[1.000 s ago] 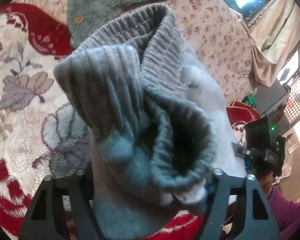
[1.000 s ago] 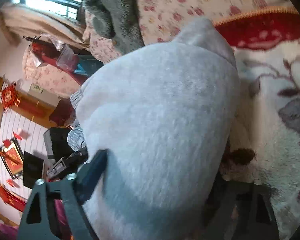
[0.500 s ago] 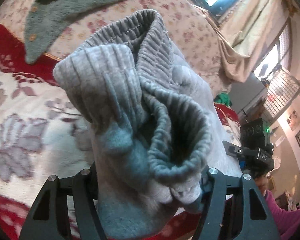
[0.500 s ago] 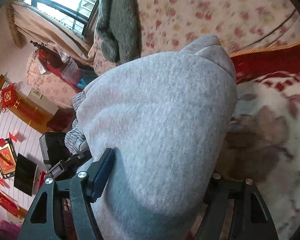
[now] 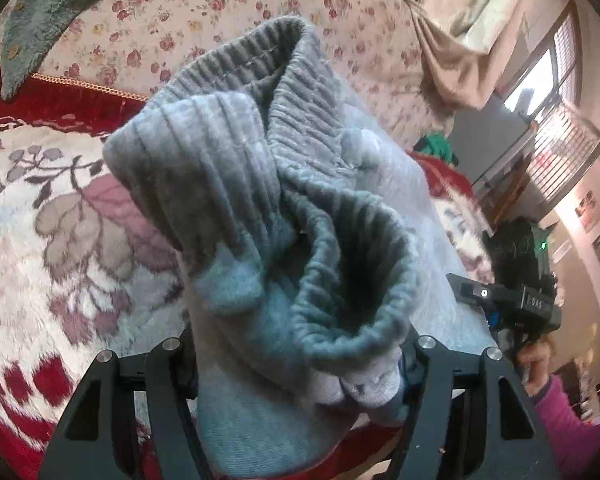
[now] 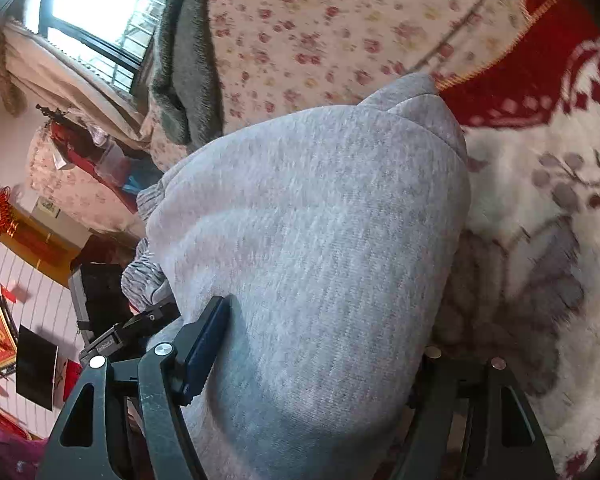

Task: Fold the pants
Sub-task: 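Lay the cuffs onto the folded sweatpants and open both grippers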

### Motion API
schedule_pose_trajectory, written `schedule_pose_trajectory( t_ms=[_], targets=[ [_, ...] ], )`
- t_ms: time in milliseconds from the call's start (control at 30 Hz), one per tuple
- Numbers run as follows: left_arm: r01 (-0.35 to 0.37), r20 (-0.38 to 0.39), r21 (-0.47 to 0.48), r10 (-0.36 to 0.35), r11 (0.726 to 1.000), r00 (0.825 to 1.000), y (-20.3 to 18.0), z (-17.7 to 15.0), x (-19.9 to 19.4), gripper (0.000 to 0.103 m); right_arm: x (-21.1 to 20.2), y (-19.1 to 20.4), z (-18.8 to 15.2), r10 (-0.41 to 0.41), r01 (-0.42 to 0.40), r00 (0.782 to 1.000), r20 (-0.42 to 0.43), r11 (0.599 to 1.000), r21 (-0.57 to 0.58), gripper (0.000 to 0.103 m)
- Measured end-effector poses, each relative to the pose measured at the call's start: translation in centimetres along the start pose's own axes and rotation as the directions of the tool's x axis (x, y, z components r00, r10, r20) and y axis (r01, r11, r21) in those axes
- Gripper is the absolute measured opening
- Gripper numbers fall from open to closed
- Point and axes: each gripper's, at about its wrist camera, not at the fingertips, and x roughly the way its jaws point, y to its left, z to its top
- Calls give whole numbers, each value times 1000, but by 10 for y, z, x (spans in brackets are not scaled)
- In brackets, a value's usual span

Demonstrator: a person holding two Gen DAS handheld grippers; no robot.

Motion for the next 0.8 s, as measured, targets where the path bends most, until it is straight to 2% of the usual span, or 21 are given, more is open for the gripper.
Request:
schedule_pose_trajectory(
  t_ms=[100,167,233,267,400,467,533,600,700,800],
  targets=[
    [-26,0,34,26,999,1000,-1,-9,-1,74,3,-5,-7,-69,69,998,-7,998,-9,86],
    [-30,-1,27,30,999,1000,4,-12,-6,76,-3,-2,-9,-108,109,994,11,994,-25,88],
    [-39,-2,8,39,999,999,9,-13,-11,78,-18,4,-9,-224,228,973,62,972,-60,88],
    [-49,0,-1,49,999,999,10,-14,-15,79,-26,9,-8,-257,264,962,90,961,-79,88],
    [-120,48,32,118,992,992,2,-15,-32,82,-49,35,-6,-281,307,944,170,940,-148,88],
    [-187,103,80,179,979,979,-12,-14,-45,82,-53,48,-7,-307,342,930,201,924,-173,89],
    [-261,167,123,239,957,956,-27,-12,-57,83,-52,62,-10,-332,376,915,228,906,-193,89],
    [-338,222,149,302,929,927,-43,-8,-67,86,-43,76,-14,-360,412,901,240,885,-218,90],
    [-386,255,169,338,907,906,-53,-7,-72,86,-25,97,-22,-404,468,877,261,841,-271,90],
    [-445,274,160,394,881,878,-63,-6,-66,86,-14,109,-28,-427,498,860,279,822,-276,90]
  ],
)
